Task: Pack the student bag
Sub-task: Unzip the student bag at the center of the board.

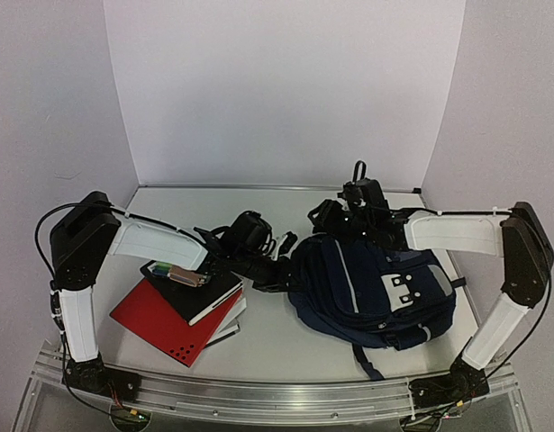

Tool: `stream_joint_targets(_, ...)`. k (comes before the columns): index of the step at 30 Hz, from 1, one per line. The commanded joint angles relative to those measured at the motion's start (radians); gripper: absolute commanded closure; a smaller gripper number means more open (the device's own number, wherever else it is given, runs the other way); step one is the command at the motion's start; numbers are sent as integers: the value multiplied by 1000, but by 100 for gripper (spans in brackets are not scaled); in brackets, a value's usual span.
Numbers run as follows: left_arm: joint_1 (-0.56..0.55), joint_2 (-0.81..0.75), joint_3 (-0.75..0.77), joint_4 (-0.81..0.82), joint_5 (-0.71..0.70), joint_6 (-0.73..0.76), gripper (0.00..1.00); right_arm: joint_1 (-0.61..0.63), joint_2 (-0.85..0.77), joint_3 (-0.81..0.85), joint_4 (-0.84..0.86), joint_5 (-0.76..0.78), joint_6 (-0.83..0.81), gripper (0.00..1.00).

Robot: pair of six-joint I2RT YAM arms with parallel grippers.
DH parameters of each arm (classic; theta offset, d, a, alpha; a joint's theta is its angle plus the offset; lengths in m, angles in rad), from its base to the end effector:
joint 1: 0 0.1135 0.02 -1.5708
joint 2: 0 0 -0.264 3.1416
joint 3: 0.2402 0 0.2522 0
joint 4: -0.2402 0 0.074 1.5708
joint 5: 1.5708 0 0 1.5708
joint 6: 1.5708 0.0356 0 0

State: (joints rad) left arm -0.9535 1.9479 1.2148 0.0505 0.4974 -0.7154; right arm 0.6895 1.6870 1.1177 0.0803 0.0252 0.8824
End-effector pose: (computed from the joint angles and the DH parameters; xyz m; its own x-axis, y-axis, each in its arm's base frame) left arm 0.2299 -0.3532 0.1732 -0.8862 0.2527 -0.3883 0.4632 0.4935 -0.7361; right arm 0.2984 0.2449 0.2427 -0.7081 0.4168 -0.5700 -0.1132 0.7298 0.6742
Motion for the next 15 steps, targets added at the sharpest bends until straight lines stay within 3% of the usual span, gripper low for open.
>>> stream_joint_targets(1, 24, -73, 13, 63, 60, -13, 100, 7, -144, -69, -60, -103, -210, 29)
stream_joint_targets(7, 24, -54, 35, 69, 85, -5, 100, 50, -179, -92, -305, 22, -339, 20)
stream_joint_targets(15, 24, -59, 46, 64, 79, -4, 100, 126, -66, 7, -496, 264, -338, 22)
